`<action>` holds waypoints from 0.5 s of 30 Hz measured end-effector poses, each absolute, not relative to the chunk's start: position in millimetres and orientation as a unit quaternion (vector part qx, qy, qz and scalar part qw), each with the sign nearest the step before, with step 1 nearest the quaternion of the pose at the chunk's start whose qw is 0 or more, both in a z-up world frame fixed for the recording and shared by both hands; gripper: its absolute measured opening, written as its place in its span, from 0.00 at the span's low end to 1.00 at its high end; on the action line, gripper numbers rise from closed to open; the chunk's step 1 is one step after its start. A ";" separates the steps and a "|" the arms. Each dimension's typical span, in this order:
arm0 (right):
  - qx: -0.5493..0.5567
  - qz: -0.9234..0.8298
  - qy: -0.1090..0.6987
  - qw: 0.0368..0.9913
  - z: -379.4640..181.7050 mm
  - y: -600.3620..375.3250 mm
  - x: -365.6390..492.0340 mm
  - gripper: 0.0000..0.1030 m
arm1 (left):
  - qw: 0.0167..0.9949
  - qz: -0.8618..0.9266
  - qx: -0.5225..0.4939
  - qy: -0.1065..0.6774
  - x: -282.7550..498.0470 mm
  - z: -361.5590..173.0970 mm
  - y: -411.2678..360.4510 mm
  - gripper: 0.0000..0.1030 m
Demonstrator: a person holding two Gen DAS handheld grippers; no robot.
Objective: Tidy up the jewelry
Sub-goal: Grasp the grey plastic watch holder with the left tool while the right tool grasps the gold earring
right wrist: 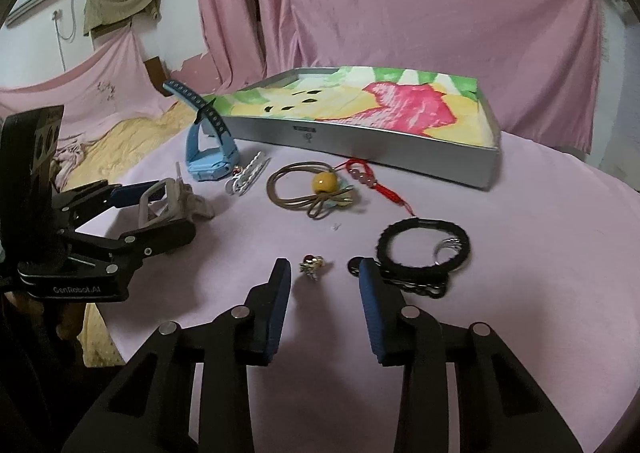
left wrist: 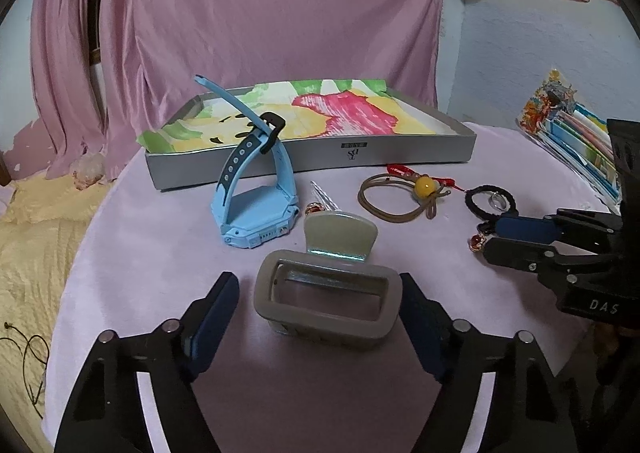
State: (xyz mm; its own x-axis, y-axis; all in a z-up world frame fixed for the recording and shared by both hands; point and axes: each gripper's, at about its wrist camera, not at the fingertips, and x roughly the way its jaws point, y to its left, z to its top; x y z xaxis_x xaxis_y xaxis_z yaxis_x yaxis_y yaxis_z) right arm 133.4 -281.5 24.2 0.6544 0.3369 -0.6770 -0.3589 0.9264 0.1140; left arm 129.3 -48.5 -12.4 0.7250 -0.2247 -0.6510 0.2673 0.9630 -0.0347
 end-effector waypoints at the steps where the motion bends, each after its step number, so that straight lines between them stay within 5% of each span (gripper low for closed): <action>1: -0.017 0.193 0.370 0.908 24.1 -280.0 134.0 0.31 | 0.928 -0.135 0.031 0.347 129.4 -12.6 -48.8 0.70; 5: -0.025 0.199 0.372 0.906 24.6 -275.7 136.8 0.28 | 0.925 -0.144 0.033 0.349 129.2 -11.4 -51.5 0.61; 7: -0.028 0.197 0.374 0.906 24.2 -273.3 139.0 0.19 | 0.925 -0.144 0.035 0.350 129.2 -11.1 -52.1 0.60; 15: -0.043 0.196 0.376 0.905 22.7 -266.9 142.0 0.12 | 0.925 -0.151 0.026 0.347 127.1 -9.8 -49.3 0.60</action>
State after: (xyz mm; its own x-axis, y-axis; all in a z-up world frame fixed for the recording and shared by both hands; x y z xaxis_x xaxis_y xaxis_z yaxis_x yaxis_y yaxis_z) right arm 142.0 -266.9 22.7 0.6402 0.3229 -0.6970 -0.3876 0.9192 0.0697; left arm 127.1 -49.3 -9.8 0.7138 -0.2617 -0.6496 0.2979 0.9529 -0.0566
